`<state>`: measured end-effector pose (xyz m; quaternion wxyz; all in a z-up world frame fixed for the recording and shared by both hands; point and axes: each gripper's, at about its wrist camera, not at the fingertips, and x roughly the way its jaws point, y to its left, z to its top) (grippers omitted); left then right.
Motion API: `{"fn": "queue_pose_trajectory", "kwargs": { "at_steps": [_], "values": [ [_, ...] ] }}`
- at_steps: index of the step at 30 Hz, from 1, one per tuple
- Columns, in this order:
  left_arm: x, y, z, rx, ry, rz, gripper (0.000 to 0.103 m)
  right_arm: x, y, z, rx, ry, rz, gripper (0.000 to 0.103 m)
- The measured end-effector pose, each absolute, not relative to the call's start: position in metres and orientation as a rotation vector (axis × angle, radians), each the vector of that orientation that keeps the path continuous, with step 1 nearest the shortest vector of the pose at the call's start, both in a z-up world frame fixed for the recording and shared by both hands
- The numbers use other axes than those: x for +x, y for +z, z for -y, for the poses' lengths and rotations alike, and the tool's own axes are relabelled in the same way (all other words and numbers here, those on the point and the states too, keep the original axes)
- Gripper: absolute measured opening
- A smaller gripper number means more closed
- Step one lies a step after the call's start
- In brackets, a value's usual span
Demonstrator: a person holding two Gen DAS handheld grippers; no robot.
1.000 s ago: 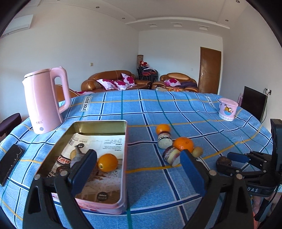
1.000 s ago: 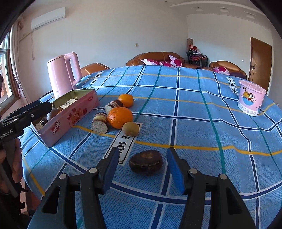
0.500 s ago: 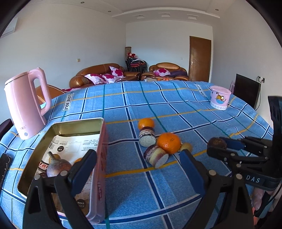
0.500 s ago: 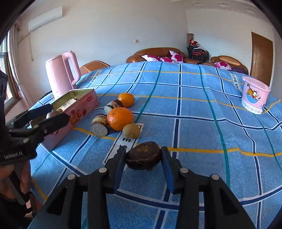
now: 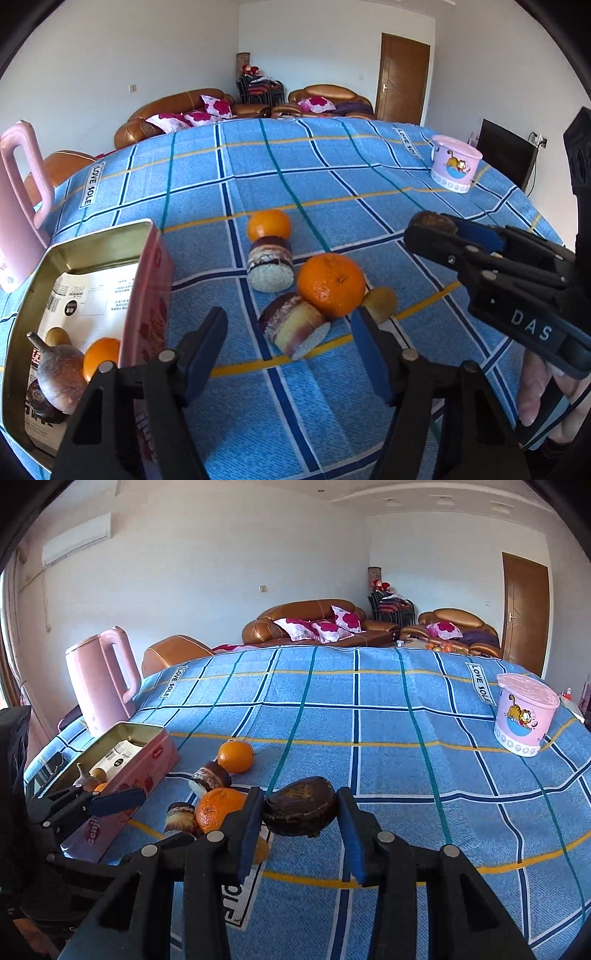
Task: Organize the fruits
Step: 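Grasp the small labelled jar with left gripper while right grasps a dark brown oval fruit, then carry the jar and the dark brown oval fruit over the pink tin box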
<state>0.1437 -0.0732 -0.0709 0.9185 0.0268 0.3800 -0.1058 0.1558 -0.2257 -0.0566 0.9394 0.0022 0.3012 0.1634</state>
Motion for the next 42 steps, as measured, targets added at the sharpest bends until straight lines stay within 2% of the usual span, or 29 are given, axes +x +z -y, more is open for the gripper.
{"fn": "queue_pose_trajectory", "kwargs": {
  "at_steps": [3,6,42],
  "values": [
    [0.148,-0.076,0.076,0.055,-0.243,-0.818,0.062,0.155,-0.056,0.225,0.000,0.332,-0.610,0.042],
    [0.152,-0.079,0.075,0.041,-0.251,-0.843,0.046,0.157,-0.057,0.224,-0.003,0.339,-0.617,0.042],
    [0.121,-0.051,0.056,-0.010,-0.175,-0.607,0.046,0.135,-0.046,0.224,-0.014,0.425,-0.485,0.042]
  ]
}}
